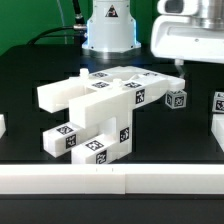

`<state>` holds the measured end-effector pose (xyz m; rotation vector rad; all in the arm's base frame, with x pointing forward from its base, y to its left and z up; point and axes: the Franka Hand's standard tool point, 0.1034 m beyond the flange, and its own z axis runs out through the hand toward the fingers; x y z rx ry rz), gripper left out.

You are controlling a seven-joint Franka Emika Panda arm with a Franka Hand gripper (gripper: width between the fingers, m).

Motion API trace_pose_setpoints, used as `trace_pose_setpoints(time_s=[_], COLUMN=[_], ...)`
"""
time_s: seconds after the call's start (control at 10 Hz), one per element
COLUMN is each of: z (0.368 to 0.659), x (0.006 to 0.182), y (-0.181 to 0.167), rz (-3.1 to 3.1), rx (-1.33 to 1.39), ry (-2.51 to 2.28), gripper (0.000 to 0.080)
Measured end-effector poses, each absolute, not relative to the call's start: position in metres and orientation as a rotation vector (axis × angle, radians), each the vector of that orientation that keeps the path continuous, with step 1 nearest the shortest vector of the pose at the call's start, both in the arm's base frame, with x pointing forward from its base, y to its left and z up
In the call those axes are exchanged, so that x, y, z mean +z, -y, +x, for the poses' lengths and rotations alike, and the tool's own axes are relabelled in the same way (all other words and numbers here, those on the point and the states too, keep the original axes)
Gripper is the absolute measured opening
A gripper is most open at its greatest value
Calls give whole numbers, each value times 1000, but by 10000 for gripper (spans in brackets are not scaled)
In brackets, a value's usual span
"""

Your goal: Assemble chair

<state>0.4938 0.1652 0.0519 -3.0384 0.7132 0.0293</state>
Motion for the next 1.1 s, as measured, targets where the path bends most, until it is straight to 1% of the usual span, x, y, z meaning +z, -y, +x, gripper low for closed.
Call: trace_pose_setpoints(time_s=[0.5, 0.7, 0.8, 1.1], z=[493, 481, 477, 471], x=[51, 39, 35, 19], y=[-166, -188, -193, -191], rz=[-3040, -3057, -3065, -3084], rx=[25, 21, 27, 40], ry=[-712, -681, -669, -662], gripper=[649, 649, 649, 649])
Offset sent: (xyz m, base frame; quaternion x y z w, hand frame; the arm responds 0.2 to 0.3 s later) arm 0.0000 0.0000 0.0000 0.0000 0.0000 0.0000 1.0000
